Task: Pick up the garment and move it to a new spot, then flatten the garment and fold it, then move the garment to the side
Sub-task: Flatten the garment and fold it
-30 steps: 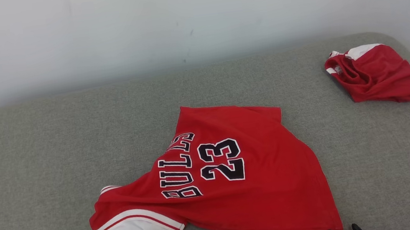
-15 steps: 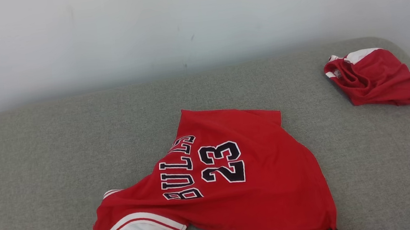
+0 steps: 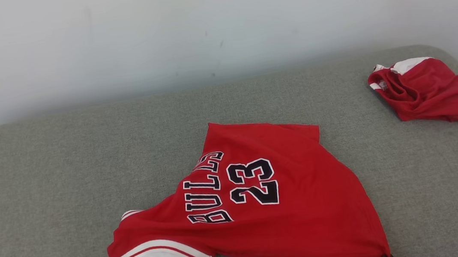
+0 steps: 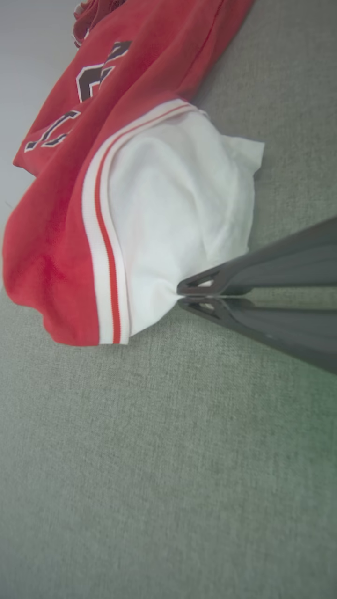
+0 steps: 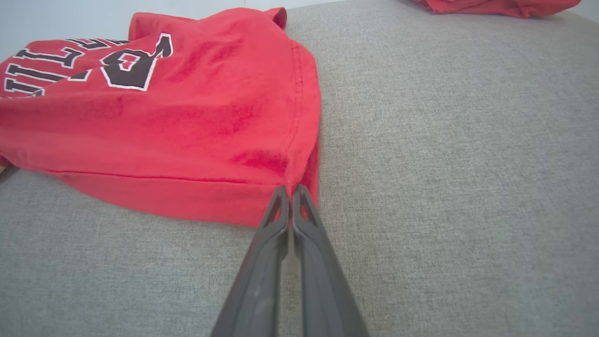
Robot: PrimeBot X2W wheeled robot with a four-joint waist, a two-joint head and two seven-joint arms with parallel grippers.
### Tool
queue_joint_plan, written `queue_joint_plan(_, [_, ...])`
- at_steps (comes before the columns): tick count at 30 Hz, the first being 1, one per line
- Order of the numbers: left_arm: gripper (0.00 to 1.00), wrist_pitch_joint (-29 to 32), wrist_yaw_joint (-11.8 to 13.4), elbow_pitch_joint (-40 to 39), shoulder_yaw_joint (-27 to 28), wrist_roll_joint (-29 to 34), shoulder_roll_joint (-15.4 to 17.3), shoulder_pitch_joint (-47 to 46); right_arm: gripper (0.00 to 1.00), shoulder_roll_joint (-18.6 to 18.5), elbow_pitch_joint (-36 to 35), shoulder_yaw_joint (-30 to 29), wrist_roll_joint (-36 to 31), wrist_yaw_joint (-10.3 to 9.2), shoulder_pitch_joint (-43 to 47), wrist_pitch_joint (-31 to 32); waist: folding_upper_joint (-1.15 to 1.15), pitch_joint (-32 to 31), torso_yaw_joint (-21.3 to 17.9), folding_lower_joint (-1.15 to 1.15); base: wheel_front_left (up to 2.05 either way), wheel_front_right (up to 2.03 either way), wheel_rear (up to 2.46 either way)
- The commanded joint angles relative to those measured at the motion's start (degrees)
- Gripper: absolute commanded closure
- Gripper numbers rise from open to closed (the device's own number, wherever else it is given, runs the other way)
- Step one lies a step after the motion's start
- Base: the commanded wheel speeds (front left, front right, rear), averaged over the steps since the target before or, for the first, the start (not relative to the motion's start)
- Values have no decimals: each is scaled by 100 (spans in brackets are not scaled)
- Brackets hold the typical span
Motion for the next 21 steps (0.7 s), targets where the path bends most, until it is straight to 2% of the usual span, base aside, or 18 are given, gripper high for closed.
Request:
queue_joint_plan(1, [100, -17, 7, -50, 11, 42, 10, 83, 100, -13, -55, -19, 10, -15, 91, -23, 0, -9, 14, 0, 0, 0, 0])
queue_joint_plan(10, [100, -17, 6, -321, 151, 171, -27, 466, 100, -46, -284, -198, 1, -15, 355, -23, 0, -26, -32, 0, 0, 0, 0])
queue_joint_plan(11, [92, -17, 6, -353, 183, 212, -36, 494, 52, -30, -295, -214, -8, -15, 359, -23, 0, -27, -27, 0, 0, 0, 0])
queue_joint_plan(12, [28, -17, 6, -400, 203, 241, -52, 510, 0, -15, -297, -225, 3, -15, 370, -23, 0, -28, -22, 0, 0, 0, 0])
queue_joint_plan(13, [0, -17, 6, -429, 231, 260, -68, 530, 0, -22, -307, -229, 20, -15, 375, -23, 0, -30, -18, 0, 0, 0, 0])
queue_joint_plan(21, [0, -17, 6, -620, 443, 424, -111, 607, 0, -219, -263, -207, 85, -15, 323, -23, 0, -5, -5, 0, 0, 0, 0])
